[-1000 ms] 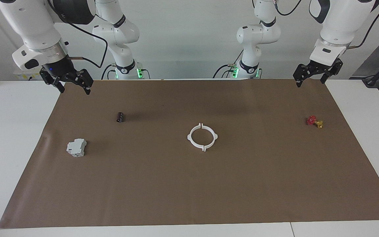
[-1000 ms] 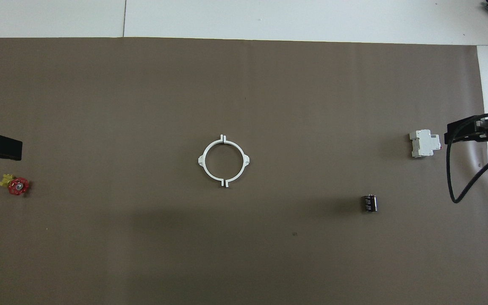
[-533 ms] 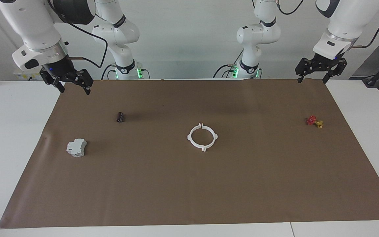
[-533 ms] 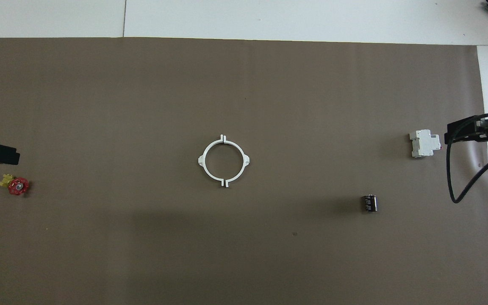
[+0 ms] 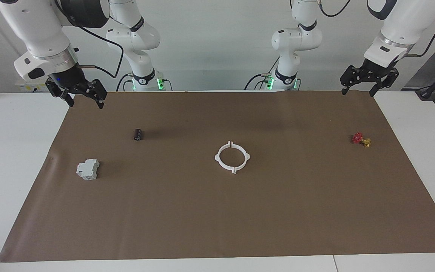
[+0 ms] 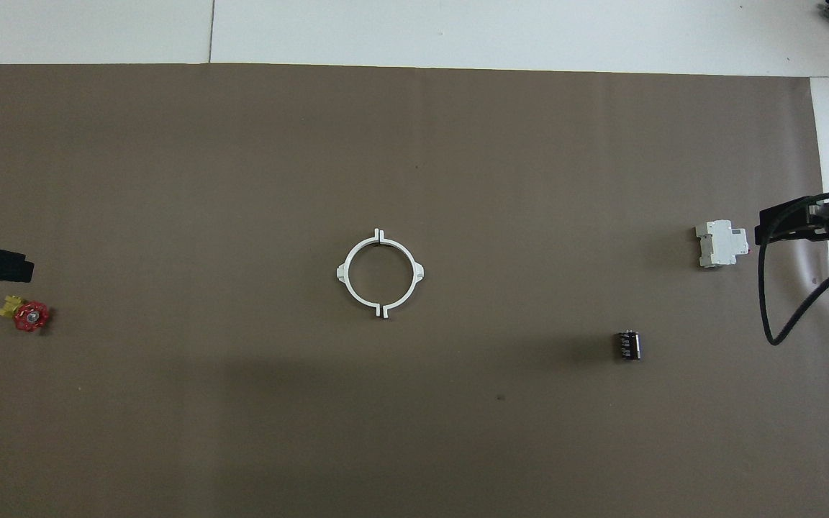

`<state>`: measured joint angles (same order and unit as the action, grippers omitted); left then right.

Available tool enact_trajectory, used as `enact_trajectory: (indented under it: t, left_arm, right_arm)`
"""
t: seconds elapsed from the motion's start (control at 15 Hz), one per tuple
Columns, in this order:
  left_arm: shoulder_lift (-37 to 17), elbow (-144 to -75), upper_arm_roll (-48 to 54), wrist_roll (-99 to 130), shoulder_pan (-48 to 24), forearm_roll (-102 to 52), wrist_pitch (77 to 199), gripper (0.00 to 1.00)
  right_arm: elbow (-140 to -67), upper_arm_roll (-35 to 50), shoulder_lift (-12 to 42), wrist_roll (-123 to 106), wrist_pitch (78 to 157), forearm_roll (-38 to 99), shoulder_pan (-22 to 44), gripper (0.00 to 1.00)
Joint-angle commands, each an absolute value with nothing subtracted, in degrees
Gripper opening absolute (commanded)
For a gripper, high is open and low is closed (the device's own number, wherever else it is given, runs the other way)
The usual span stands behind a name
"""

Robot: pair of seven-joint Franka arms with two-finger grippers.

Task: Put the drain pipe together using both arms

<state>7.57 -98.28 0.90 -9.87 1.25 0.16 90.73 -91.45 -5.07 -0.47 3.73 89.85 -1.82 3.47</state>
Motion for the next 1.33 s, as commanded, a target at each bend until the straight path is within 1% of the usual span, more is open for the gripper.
enact_trajectory:
  t: [0.0, 0.2, 0.73, 0.87, 1.0, 1.13, 1.27]
  left_arm:
    - [9.9, -101.7, 0.9, -11.0, 1.6, -1.0, 92.5, 1.0]
    - [11.0, -104.2, 0.6, -11.0, 1.6, -0.9, 94.6, 1.0]
    - [9.0, -104.4, 0.6, -10.5, 1.2, -0.9, 97.4, 1.0]
    - [7.7, -103.8, -0.4, -10.3, -0.6, -0.7, 97.0, 1.0]
    - [7.6, -103.8, -1.3, -10.3, -1.8, -0.6, 97.3, 1.0]
    - [7.4, -103.4, -4.3, -10.2, -5.1, -0.5, 97.4, 1.0]
    - [7.1, -103.4, -5.1, -10.2, -6.2, -0.5, 97.5, 1.0]
  right_arm:
    - [-91.6, -4.5, -0.8, 2.5, 89.1, -2.5, 2.6, 1.0]
    - [-91.6, -4.5, -0.8, 2.5, 89.1, -2.5, 2.6, 1.0]
    - [-91.6, -4.5, -0.8, 2.5, 89.1, -2.5, 2.6, 1.0]
    - [-91.6, -4.5, -0.8, 2.5, 89.1, -2.5, 2.6, 1.0]
    - [-91.6, -4.5, -0.8, 2.5, 89.1, -2.5, 2.6, 1.0]
    - [-91.6, -4.5, -0.8, 2.5, 89.1, -2.5, 2.6, 1.0]
    - [-91.6, -4.5, -0.8, 2.5, 89.0, -2.5, 2.6, 1.0]
